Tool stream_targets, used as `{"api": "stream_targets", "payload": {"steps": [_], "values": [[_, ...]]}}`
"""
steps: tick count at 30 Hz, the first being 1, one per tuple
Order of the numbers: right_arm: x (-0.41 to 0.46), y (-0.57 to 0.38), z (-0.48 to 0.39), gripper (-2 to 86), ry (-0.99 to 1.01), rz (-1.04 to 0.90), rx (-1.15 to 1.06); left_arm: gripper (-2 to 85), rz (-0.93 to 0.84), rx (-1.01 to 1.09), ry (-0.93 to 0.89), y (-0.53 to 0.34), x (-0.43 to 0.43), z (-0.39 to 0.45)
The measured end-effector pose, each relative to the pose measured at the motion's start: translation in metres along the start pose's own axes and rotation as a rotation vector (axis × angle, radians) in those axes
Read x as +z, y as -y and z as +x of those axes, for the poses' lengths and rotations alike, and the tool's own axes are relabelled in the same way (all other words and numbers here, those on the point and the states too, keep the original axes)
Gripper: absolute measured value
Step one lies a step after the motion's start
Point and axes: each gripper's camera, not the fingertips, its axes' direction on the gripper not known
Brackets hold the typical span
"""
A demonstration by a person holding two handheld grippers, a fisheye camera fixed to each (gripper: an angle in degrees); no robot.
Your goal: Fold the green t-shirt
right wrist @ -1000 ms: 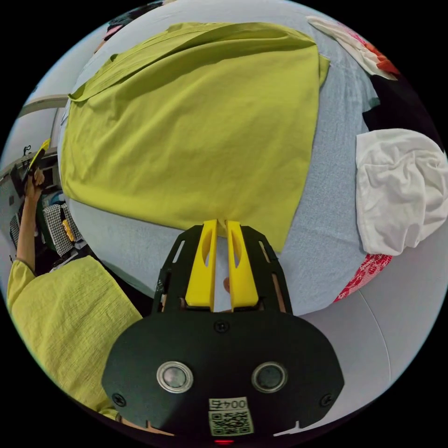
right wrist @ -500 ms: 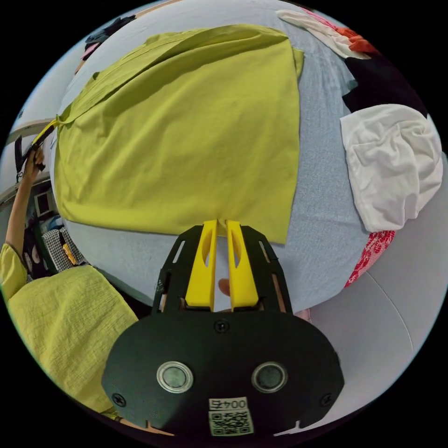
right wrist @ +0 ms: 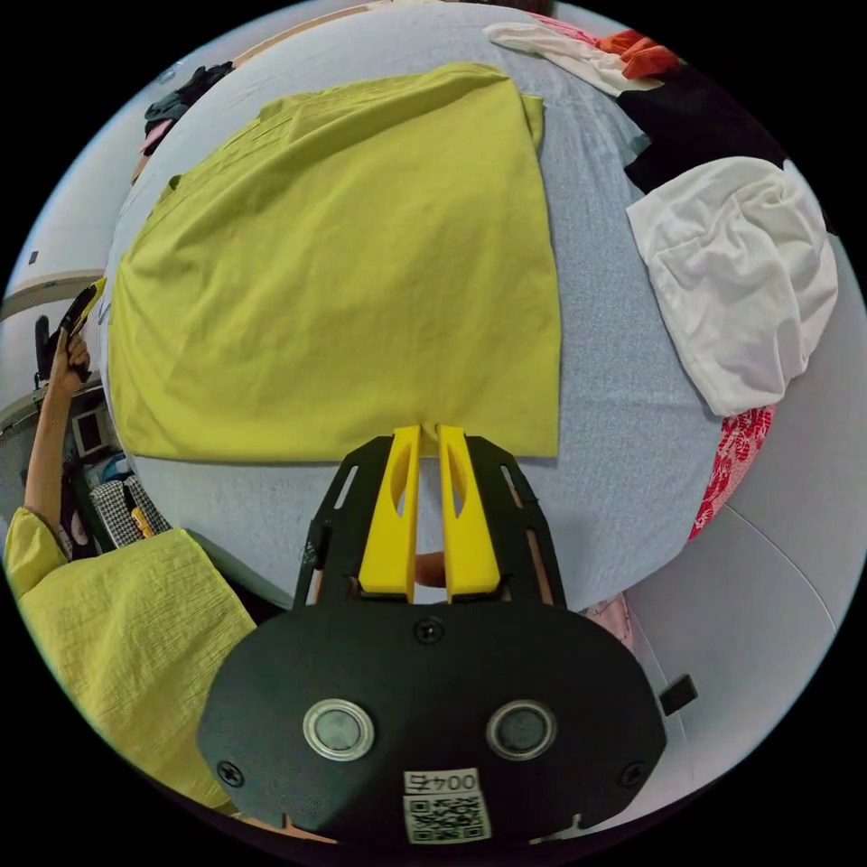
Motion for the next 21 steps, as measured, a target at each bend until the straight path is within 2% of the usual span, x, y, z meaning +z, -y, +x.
{"api": "stream_targets", "payload": {"steps": [7,9,12,15,19,21], "values": [[-0.016,-0.038,0.006,4.5,-0.043,0.109,-0.091,0.2,-0.179,0.325,0.112,-0.137,0.040,0.123],[-0.020,-0.046,0.011,4.5,-0.037,0.136,-0.120,0.2,-0.237,0.399,0.235,-0.186,0.069,0.152],[-0.030,-0.063,0.028,6.3,0.059,0.185,-0.205,0.2,-0.182,0.272,0.307,-0.221,0.091,0.150],[-0.066,-0.113,0.067,9.1,0.204,0.429,-0.253,0.1,-0.108,0.164,0.268,-0.228,0.094,0.133],[-0.071,-0.161,0.140,11.6,0.285,0.555,-0.213,0.2,-0.182,0.144,0.266,-0.213,0.104,0.126],[-0.060,-0.163,0.162,11.1,0.314,0.542,-0.200,0.1,-0.228,0.160,0.304,-0.204,0.114,0.129]]}}
